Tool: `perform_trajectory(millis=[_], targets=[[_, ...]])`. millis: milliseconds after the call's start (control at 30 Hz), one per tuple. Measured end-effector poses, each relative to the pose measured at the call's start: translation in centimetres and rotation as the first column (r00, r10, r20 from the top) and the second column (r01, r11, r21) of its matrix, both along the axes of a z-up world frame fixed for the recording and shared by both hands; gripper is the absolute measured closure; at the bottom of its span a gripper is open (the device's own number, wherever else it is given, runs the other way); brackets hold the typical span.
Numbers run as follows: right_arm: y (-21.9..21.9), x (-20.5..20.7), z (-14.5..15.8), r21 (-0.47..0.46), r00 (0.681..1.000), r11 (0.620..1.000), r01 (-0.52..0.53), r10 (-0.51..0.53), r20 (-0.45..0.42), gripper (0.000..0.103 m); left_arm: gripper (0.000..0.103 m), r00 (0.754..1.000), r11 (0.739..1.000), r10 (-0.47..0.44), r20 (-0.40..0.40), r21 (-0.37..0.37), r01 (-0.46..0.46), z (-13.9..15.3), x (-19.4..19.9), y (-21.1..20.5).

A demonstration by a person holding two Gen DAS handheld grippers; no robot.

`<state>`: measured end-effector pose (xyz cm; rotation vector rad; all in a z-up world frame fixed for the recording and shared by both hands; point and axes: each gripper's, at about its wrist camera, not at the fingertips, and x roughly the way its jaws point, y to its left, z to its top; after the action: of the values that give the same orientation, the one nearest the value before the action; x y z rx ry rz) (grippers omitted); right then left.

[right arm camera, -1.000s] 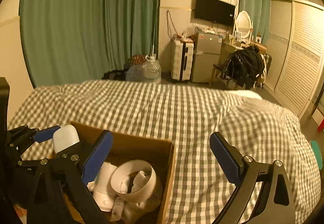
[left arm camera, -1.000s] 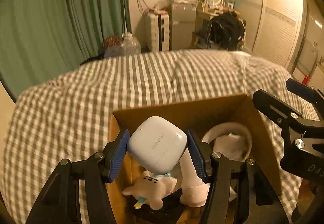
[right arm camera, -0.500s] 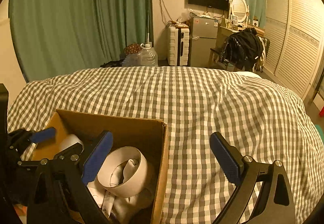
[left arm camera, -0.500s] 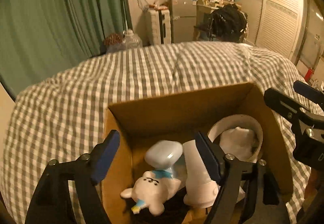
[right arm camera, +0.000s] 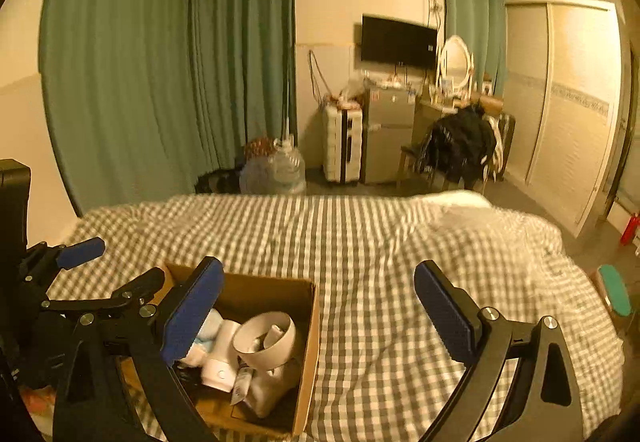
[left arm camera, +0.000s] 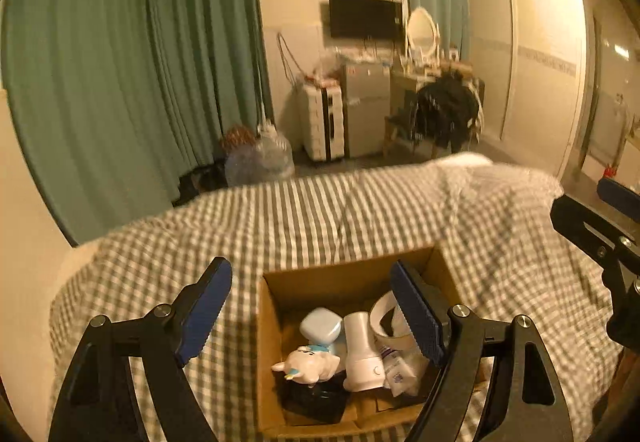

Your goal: Organize objects

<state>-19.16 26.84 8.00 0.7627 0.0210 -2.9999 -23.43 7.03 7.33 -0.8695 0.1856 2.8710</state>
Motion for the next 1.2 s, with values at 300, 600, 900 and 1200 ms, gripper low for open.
perform_trajectory(millis=[300,600,900,1200], targets=[[-0.7,8.3,7.5,0.011,0.986,1.0,-0.015,0.017,-0.163,0.006,0.0,0.975,0.999,0.028,-0.221,0.027,-0.023,7.7,8.4,-1.7],[-0.8,15.3,9.6,-0.027,0.962,0.999,-0.025,0.017,-0.271,0.002,0.0,0.955,0.996,0.019,-0.296,0.084,0.007,9.0,14.2,-2.8],[-1.4,15.9,4.4,-0.018,0.954,1.0,-0.005,-0.001,-0.299,0.001,0.0,0.953,0.994,0.054,-0.298,0.109,-0.022,4.8,16.5,-3.1],[-2.3,13.4,-1.9,-0.001,0.97,1.0,-0.002,0.001,-0.244,0.001,0.0,0.951,0.989,0.141,-0.275,0.083,-0.123,-2.2,15.3,-4.4]])
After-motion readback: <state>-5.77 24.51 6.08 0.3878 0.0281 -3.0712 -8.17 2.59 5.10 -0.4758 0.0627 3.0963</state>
